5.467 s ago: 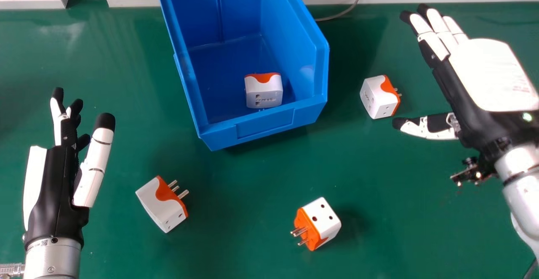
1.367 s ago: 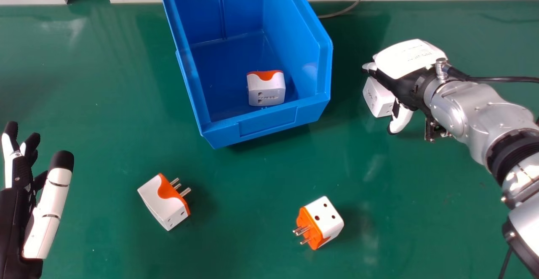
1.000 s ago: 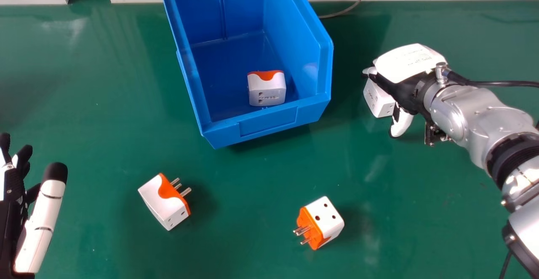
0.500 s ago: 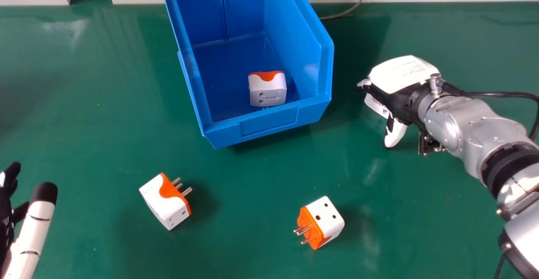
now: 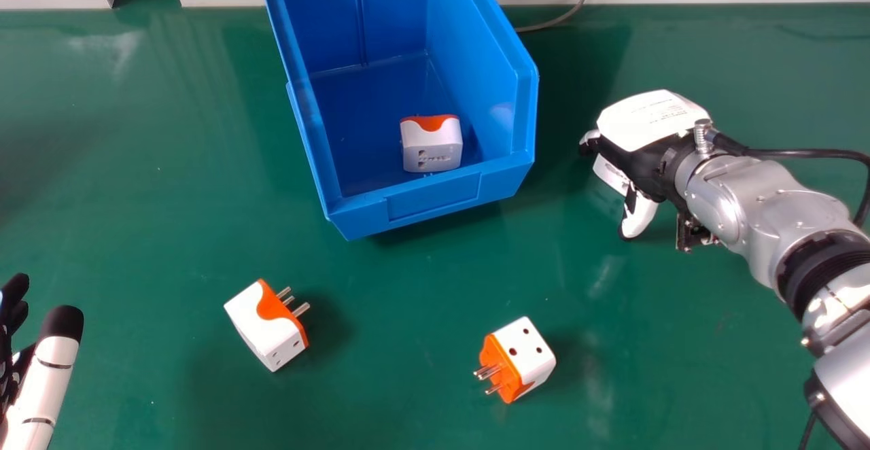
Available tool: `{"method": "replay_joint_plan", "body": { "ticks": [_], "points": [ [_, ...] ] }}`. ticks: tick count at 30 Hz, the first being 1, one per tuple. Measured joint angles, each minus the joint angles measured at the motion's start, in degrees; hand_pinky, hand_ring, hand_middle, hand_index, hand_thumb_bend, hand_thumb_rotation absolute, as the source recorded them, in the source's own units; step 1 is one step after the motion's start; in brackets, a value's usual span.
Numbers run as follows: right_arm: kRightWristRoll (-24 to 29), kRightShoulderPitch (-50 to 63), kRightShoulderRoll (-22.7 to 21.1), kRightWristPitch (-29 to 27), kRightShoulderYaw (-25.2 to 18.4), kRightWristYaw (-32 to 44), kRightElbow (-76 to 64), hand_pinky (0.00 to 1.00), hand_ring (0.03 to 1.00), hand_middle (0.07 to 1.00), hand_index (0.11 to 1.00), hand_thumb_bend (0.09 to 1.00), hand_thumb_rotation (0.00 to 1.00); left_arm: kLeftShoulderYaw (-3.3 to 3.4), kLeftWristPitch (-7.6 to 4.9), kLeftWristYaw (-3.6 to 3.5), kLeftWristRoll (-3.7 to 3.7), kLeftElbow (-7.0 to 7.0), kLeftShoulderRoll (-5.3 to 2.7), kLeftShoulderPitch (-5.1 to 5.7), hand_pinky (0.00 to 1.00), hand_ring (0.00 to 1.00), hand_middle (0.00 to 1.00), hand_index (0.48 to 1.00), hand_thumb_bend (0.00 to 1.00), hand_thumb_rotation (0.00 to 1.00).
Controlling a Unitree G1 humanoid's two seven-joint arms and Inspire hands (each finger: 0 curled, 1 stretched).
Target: Pick all objects and put in blue box
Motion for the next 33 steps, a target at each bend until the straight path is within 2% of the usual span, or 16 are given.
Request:
{"method": "replay_joint_plan", "body": {
  "ticks": [9, 19, 29, 33],
  "points": [
    [-0.57, -0.02, -0.36, 0.39, 0.57, -0.49, 0.44, 0.74, 0.902, 0.889, 0.848, 0.426, 0.0, -0.01, -0.04, 0.01, 0.51, 0.0, 0.0, -0.5, 0.89, 0.98, 0.98, 0.966, 0.57, 0.93],
    [1.38, -0.15, -0.66, 2.38, -1.23, -0.48, 1.1, 0.77, 0.911, 0.907, 0.861, 0.438, 0.0, -0.02, -0.19, 0.01, 0.48, 0.03, -0.24, -0.73, 0.89, 0.97, 0.98, 0.965, 0.56, 0.92],
    [1.4, -0.23, -0.7, 4.87, -1.21, -0.49, 1.11, 0.76, 0.92, 0.914, 0.868, 0.433, 0.01, 0.0, -0.86, 0.0, 0.41, 0.18, -0.25, -0.66, 0.89, 0.97, 0.98, 0.965, 0.56, 0.92],
    [1.1, -0.23, -0.7, 4.66, -0.57, -0.52, 1.1, 0.76, 0.925, 0.913, 0.868, 0.411, 0.0, 0.16, -0.95, -0.27, 0.32, 0.17, -0.25, -0.37, 0.89, 0.97, 0.98, 0.965, 0.56, 0.92]
  ]
}}
